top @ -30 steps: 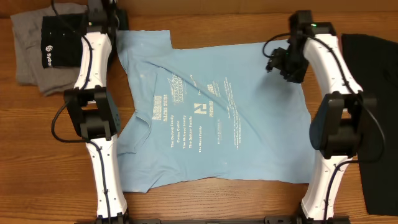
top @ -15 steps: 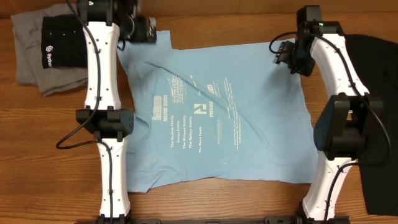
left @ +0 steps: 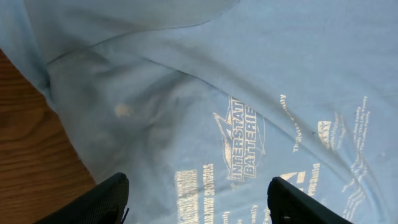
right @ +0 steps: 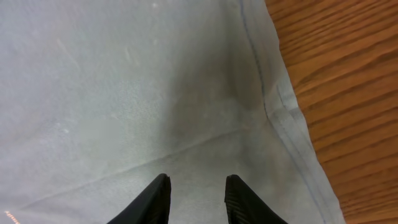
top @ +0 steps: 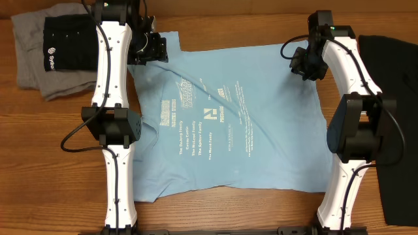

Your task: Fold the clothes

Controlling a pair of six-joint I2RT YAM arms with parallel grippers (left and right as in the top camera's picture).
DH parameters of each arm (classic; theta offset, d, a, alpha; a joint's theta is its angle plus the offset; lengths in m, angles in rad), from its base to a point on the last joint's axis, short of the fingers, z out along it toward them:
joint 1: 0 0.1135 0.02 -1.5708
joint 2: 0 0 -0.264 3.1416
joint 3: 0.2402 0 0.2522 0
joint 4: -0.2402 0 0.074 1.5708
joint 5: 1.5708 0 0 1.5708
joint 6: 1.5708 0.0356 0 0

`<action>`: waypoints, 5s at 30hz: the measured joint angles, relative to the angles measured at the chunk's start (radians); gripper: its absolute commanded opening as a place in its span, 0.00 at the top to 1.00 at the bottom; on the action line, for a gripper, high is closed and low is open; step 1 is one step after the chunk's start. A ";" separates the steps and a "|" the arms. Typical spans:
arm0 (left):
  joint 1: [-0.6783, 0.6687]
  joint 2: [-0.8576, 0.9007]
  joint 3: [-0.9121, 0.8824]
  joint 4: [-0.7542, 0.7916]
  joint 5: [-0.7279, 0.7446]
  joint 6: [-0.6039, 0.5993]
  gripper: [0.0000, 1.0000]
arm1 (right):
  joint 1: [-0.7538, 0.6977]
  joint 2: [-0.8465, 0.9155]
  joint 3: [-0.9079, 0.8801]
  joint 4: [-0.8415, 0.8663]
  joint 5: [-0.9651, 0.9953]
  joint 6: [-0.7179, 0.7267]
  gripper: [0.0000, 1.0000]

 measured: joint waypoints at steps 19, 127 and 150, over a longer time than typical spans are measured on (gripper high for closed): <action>0.002 -0.504 -0.854 0.144 -0.057 -0.001 0.53 | 0.000 0.000 0.000 0.075 -0.014 -0.026 0.71; -0.053 -0.236 -0.465 0.128 -0.319 -0.011 0.39 | -0.204 0.010 0.282 -0.221 -0.054 -0.077 0.08; 0.006 -0.235 -0.917 0.425 -0.219 -0.045 0.96 | -0.202 0.007 0.284 -0.304 -0.161 -0.082 0.75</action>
